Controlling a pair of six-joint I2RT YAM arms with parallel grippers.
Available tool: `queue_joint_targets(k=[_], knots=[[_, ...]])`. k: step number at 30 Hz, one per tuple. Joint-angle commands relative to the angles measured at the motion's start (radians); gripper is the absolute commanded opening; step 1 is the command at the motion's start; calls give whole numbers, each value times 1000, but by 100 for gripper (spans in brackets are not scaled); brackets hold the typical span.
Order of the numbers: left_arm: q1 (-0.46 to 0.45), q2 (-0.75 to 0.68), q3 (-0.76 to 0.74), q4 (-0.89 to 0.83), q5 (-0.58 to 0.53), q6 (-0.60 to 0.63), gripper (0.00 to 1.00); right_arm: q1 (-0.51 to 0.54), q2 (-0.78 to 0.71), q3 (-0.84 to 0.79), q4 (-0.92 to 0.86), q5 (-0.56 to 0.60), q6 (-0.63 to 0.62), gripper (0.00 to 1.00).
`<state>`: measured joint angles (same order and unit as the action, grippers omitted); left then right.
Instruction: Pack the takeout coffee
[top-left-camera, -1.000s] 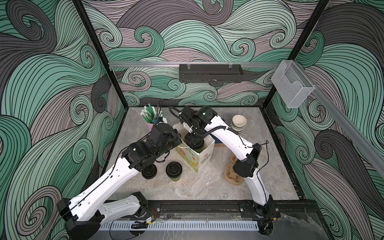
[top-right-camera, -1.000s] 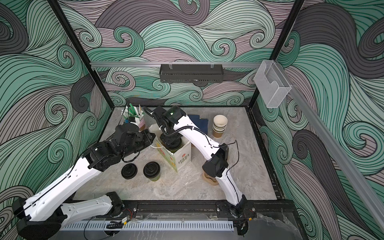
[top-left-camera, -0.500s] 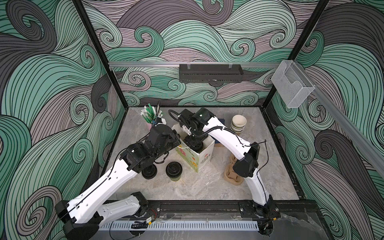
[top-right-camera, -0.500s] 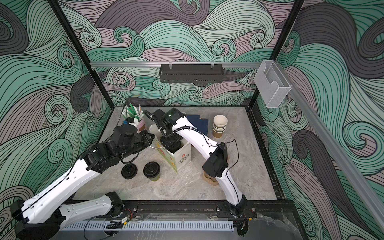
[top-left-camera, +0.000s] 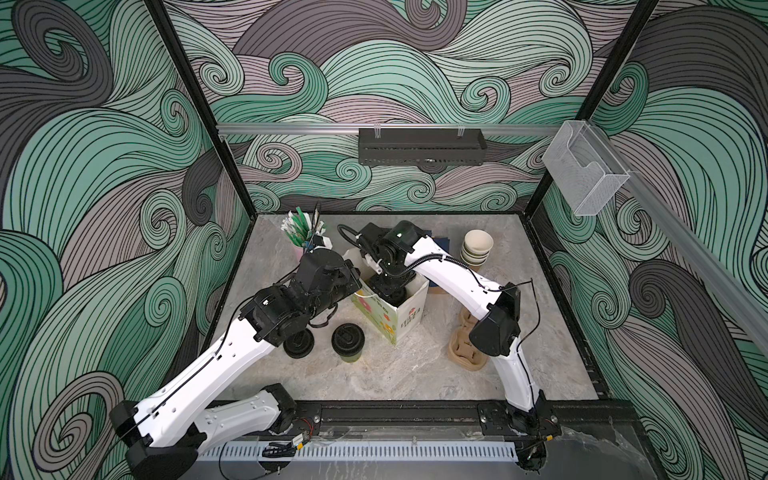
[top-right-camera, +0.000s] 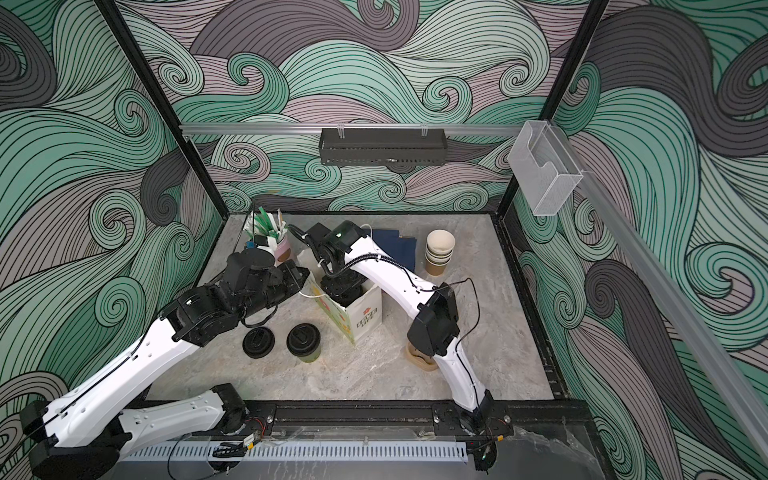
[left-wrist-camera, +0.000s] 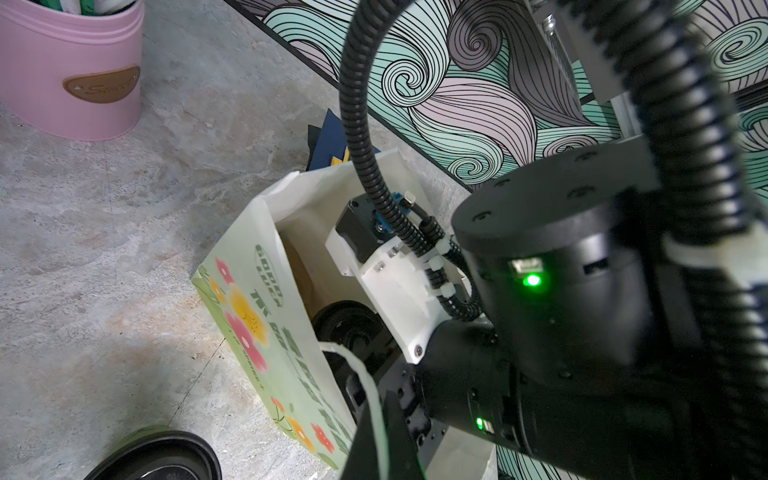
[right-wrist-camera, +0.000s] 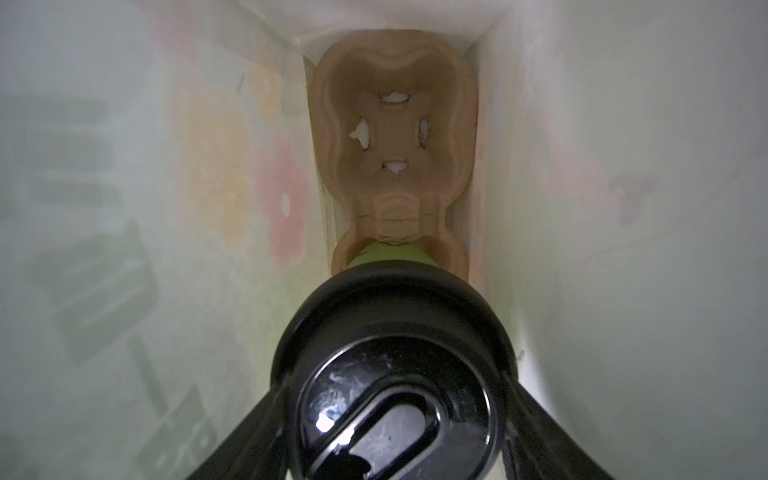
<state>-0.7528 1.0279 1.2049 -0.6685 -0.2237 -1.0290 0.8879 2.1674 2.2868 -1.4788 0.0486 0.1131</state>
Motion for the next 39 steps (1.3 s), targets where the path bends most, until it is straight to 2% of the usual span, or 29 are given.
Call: queue_joint_targets(k=[1,22,39], knots=[[7,-22,-4,7,-4,0,0,-1,-58,-21,29,13,6,72],[6,-24,-7,10,-3,0,0,-2,-88,-164,117,0,10,72],[6,-15,-2,12,-4,0,0,0,-133,-116,66,-5,20,71]])
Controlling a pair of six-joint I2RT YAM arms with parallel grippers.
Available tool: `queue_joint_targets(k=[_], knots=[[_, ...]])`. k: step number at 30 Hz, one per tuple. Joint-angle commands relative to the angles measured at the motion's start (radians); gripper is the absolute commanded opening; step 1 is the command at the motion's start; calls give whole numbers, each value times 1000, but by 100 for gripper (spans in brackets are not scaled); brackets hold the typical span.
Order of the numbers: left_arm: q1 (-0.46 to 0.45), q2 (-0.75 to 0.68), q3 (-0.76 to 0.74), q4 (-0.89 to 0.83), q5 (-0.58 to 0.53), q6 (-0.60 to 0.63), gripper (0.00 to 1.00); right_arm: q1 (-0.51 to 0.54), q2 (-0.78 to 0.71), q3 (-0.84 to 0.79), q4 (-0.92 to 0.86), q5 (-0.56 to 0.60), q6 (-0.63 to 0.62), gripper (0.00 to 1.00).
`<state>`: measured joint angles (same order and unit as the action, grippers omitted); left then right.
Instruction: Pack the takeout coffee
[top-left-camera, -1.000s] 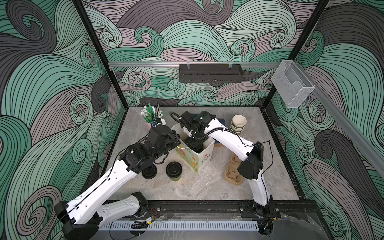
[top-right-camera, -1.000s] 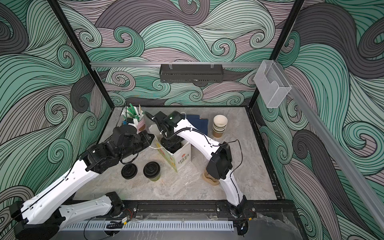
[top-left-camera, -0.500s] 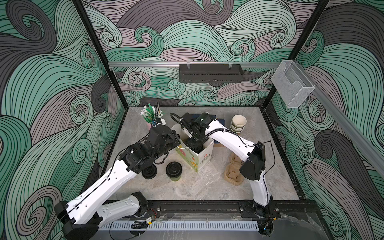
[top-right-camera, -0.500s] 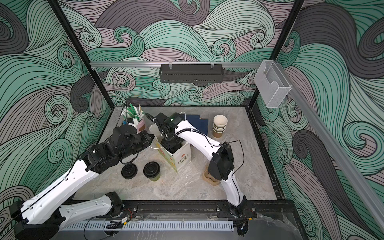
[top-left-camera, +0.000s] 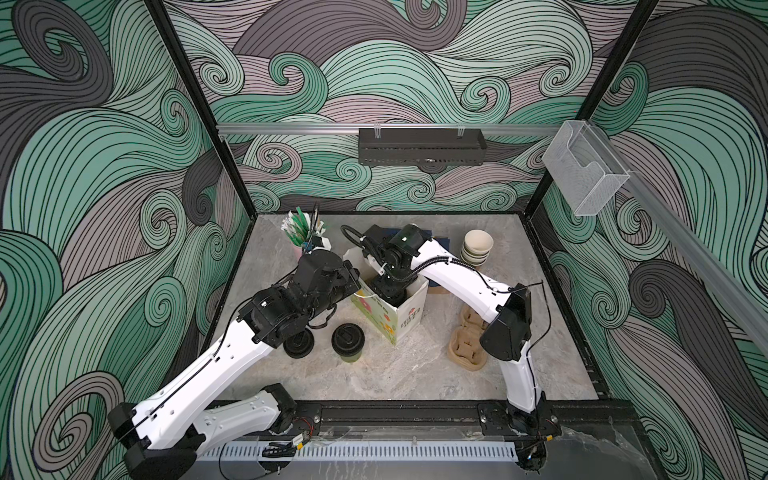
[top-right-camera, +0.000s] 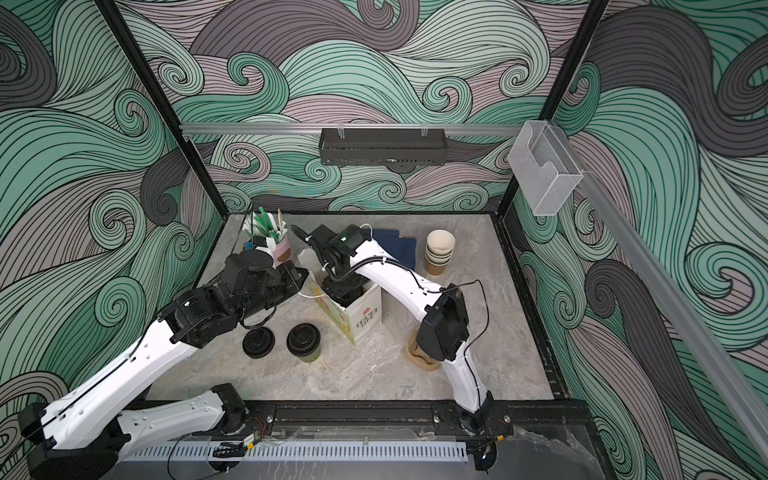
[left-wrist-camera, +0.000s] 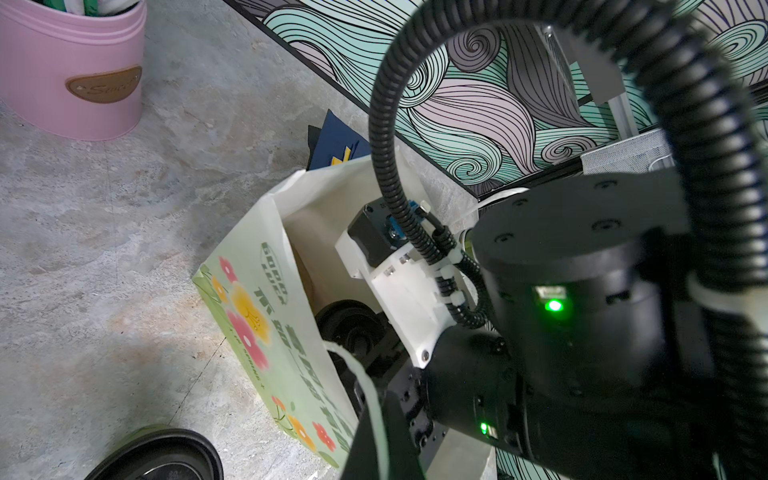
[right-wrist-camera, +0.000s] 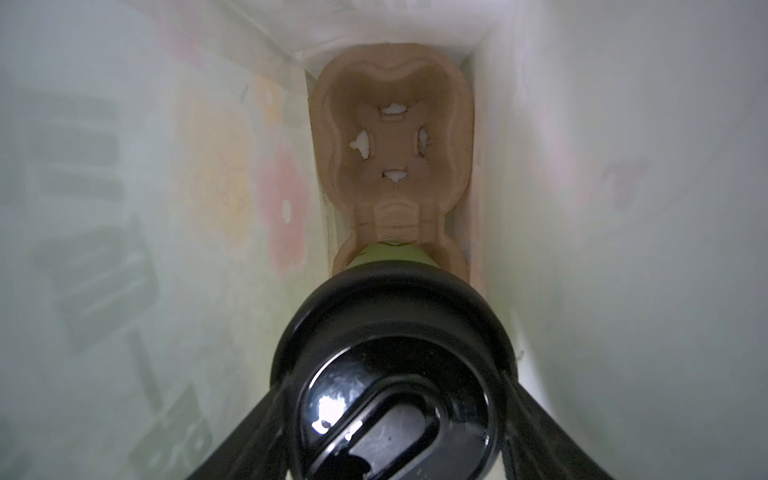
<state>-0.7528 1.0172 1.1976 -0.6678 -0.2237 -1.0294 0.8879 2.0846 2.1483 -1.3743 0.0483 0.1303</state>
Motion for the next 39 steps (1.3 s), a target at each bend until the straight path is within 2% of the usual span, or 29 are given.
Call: queue_joint_targets(k=[1,39], knots=[[6,-3,5,10,-4,0,0,0,-58,21,-38,-4,3,71],[6,11,9,31,-5,0,0,-3,-23,-83,9,19,-6,71]])
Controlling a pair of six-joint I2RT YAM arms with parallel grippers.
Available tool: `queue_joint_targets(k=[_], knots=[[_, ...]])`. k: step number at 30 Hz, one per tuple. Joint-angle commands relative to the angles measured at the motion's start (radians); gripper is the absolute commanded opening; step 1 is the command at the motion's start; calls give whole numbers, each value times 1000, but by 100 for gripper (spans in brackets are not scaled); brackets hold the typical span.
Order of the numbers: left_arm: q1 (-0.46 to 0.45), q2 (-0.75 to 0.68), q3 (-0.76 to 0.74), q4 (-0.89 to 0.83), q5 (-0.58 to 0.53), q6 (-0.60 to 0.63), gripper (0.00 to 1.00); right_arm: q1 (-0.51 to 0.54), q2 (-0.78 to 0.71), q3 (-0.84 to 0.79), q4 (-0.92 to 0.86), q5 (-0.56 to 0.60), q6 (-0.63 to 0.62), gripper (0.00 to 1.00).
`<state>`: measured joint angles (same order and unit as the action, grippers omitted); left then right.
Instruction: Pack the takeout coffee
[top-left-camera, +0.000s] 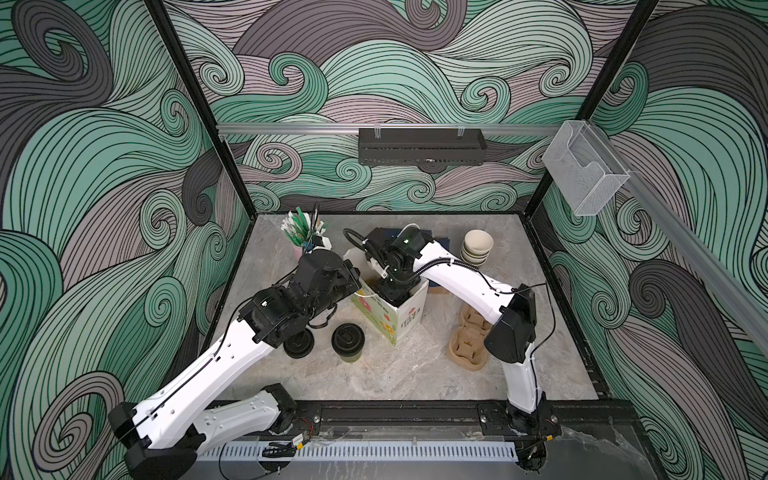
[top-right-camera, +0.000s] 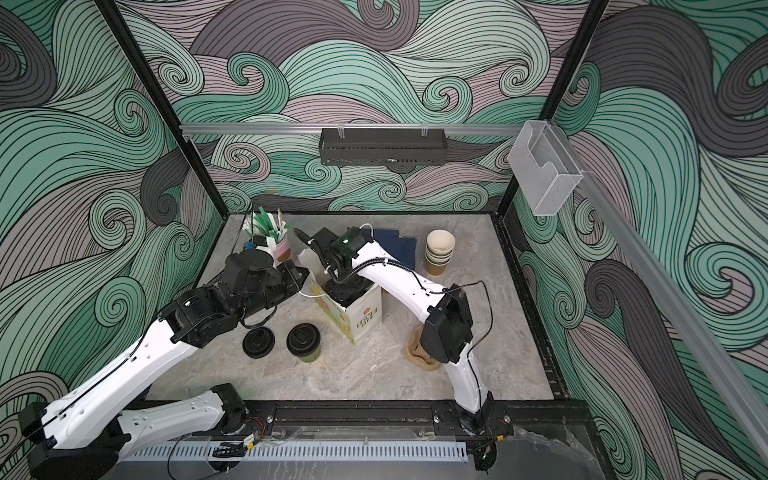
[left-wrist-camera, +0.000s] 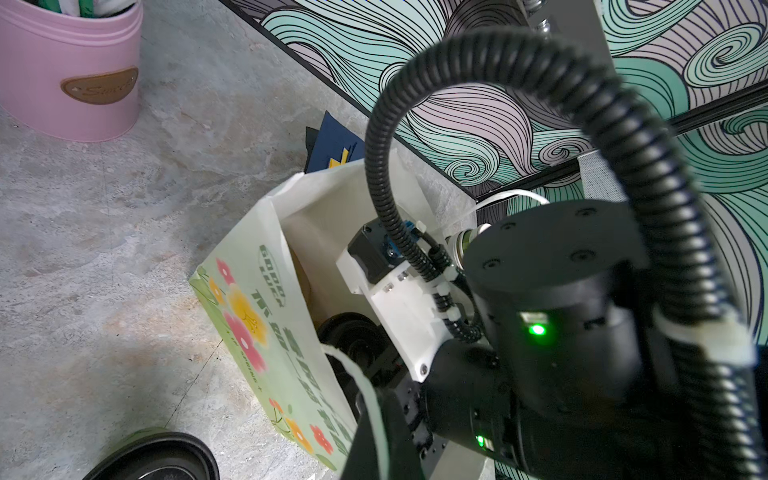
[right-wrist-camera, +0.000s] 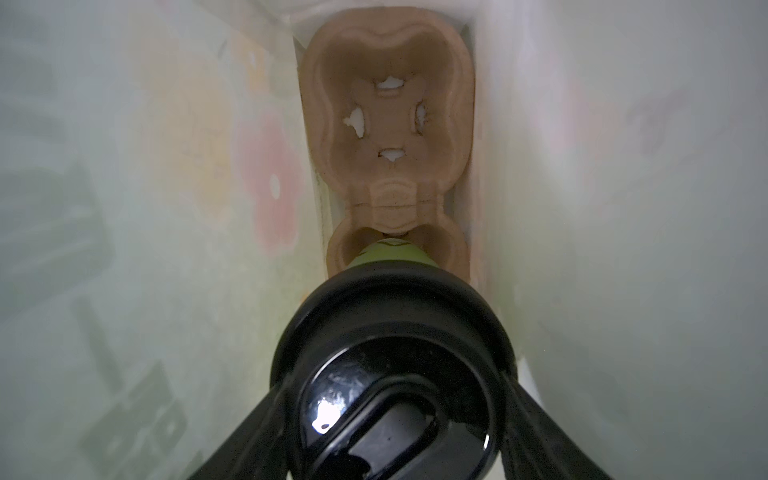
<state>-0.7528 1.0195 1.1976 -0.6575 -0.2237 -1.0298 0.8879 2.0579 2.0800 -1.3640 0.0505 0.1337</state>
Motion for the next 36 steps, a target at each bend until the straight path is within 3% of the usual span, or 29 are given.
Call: queue_joint_targets(k=[1,36], knots=[[6,8,8,22,-5,-1,0,-3,2,-22,2,16,-11,71],[6,14,17,7,0,-2,0,-5,12,-194,95,0,-13,69]])
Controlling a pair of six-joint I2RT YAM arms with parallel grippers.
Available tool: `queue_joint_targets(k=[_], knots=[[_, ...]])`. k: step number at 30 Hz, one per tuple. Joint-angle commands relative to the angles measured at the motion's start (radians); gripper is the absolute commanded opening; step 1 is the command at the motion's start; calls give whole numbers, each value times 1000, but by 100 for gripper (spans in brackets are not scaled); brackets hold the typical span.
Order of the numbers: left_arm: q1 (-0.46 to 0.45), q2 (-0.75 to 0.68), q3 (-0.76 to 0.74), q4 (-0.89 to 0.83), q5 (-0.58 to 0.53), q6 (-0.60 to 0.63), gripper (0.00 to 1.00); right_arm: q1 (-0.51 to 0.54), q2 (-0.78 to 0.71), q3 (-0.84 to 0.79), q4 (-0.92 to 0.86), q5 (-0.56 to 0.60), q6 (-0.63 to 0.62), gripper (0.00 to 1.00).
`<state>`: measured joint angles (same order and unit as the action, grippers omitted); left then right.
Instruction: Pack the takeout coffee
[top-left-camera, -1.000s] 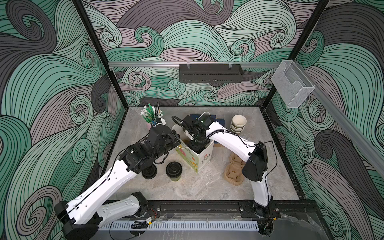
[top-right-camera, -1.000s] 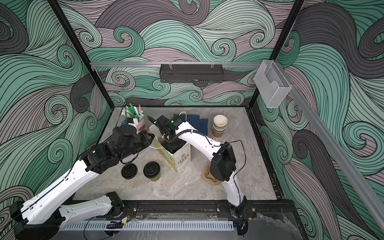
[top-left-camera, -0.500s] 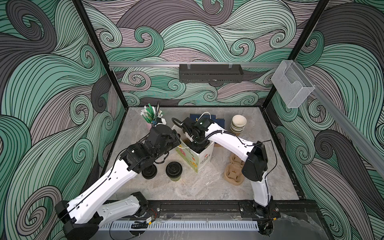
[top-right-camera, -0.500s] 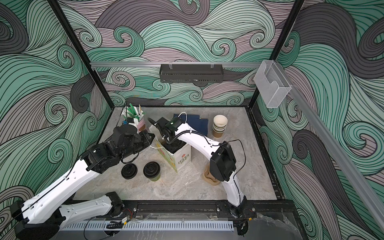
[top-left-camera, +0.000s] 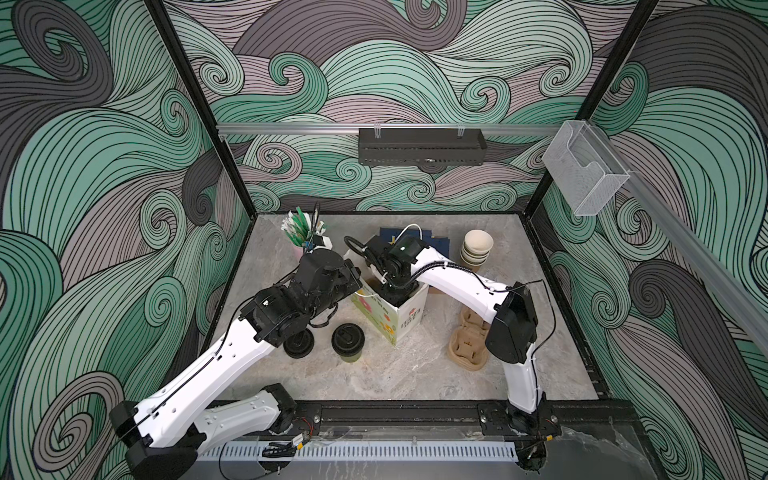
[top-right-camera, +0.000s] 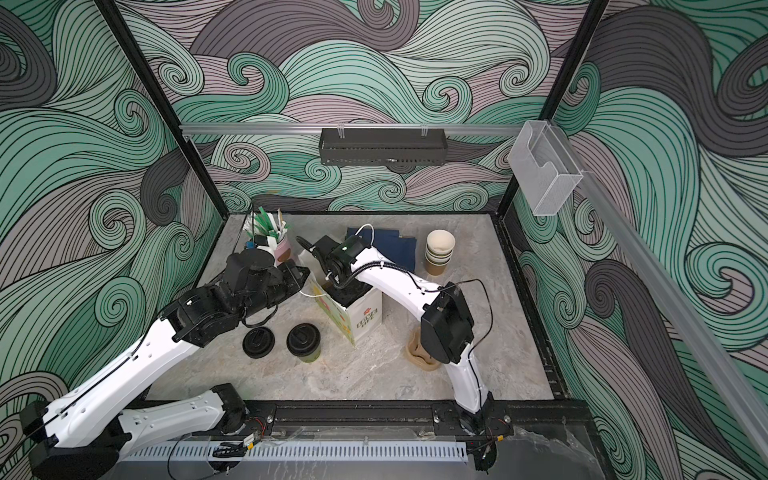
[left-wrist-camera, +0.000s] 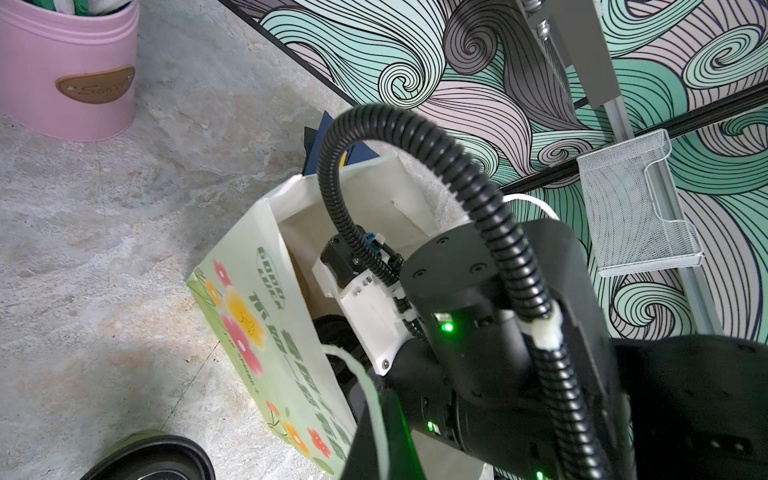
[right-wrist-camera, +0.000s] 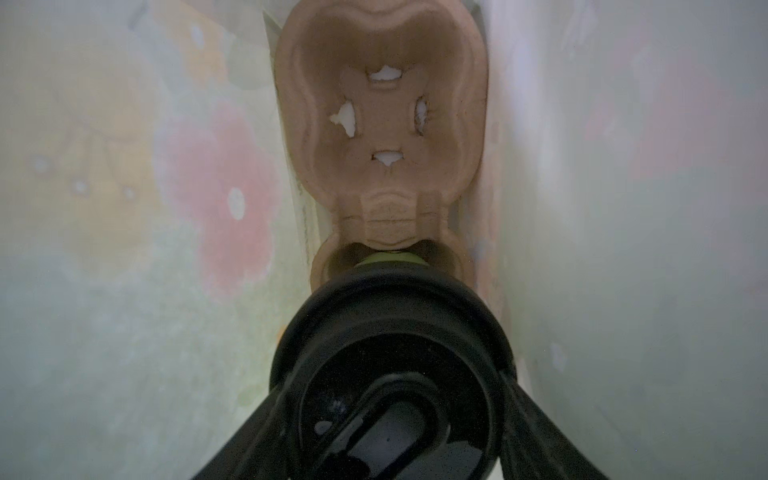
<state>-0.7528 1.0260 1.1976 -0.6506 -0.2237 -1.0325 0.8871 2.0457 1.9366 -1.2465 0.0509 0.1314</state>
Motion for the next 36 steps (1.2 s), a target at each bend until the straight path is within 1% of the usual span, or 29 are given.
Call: queue_joint_targets(k=[1,36], knots=[[6,8,17,0,0,1,0,-4,23,-59,-21,0,-10,69],[6,6,16,-4,-6,-5,0,-11,111,-118,13,-14,-34,67]])
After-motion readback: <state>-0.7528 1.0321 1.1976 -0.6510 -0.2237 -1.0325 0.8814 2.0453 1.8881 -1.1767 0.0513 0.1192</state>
